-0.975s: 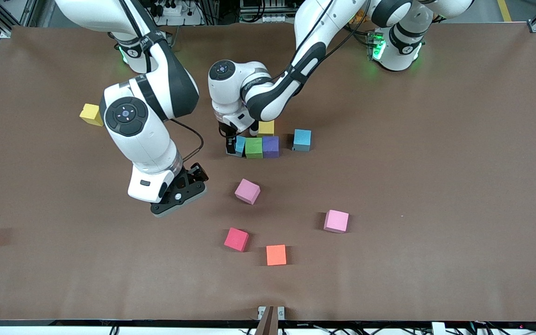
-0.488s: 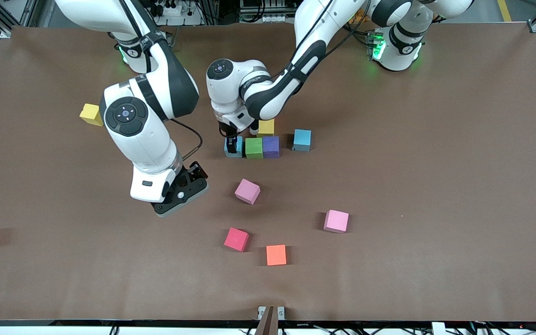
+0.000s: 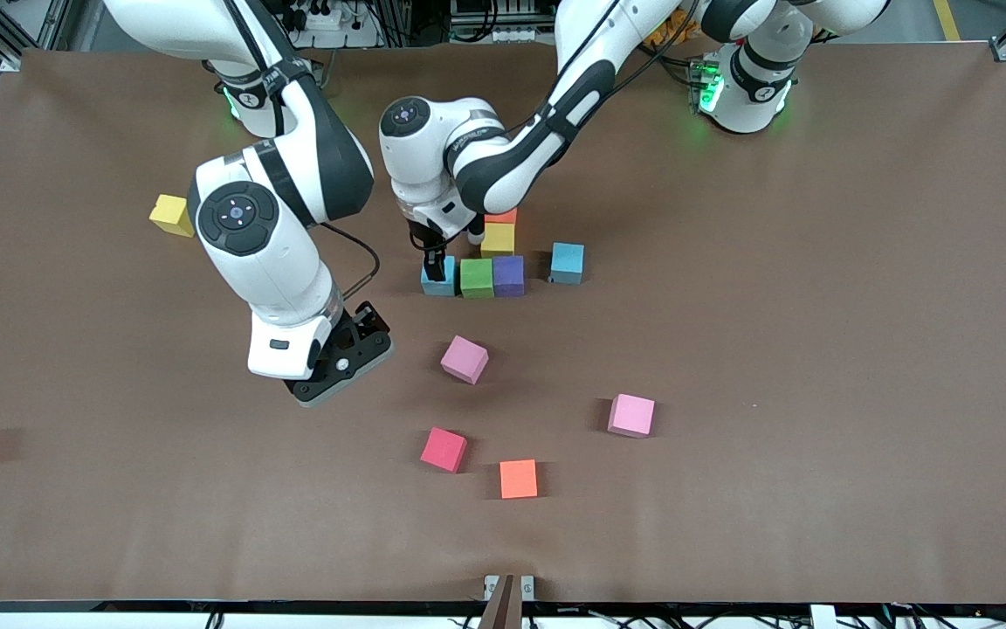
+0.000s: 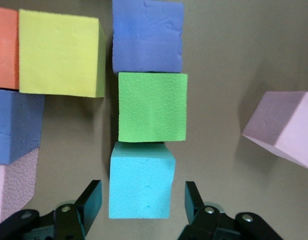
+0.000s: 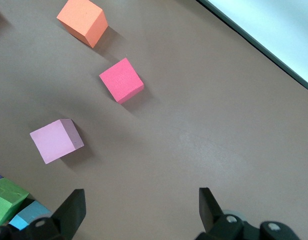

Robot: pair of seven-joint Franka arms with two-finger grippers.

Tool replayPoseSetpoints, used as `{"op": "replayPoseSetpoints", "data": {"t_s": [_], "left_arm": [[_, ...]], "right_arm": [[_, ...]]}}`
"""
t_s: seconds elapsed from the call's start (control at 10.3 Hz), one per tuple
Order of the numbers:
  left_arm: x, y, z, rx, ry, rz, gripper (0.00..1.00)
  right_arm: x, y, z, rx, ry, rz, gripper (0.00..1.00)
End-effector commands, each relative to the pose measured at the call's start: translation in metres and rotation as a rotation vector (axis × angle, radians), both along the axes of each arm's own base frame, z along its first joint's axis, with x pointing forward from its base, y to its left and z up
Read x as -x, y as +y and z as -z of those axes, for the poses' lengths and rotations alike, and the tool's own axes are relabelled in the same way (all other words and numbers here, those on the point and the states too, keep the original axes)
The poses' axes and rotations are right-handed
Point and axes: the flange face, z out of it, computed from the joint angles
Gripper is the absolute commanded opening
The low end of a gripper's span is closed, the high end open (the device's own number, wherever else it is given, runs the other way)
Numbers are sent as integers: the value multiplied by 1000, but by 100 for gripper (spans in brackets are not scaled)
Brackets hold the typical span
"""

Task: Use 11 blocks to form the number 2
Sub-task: 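Release cyan with the left gripper while the right gripper reaches the other cyan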

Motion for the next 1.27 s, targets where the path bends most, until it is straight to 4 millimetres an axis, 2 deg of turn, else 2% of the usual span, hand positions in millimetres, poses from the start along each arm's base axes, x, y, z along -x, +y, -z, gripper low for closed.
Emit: {"op": "replayPoseSetpoints", "data": {"t_s": [0.0, 0.29, 0.59, 0.88, 1.17], "left_arm": [[-1, 12, -22, -21, -21, -136, 75], [-46, 55, -28, -95, 8, -120, 74], [-80, 117, -36, -150, 37, -91, 73], [-125, 167, -32, -171, 60, -87, 73], [-166, 216, -35, -178, 75, -95, 73]], "right_arm": [[-3, 2, -3, -17, 2, 0, 100], [4, 18, -1, -106, 42, 21, 100], [15, 49, 4, -149, 36, 164, 100], [17, 75, 27, -199, 22, 388, 100], [27, 107, 58, -210, 16, 398, 100]]}}
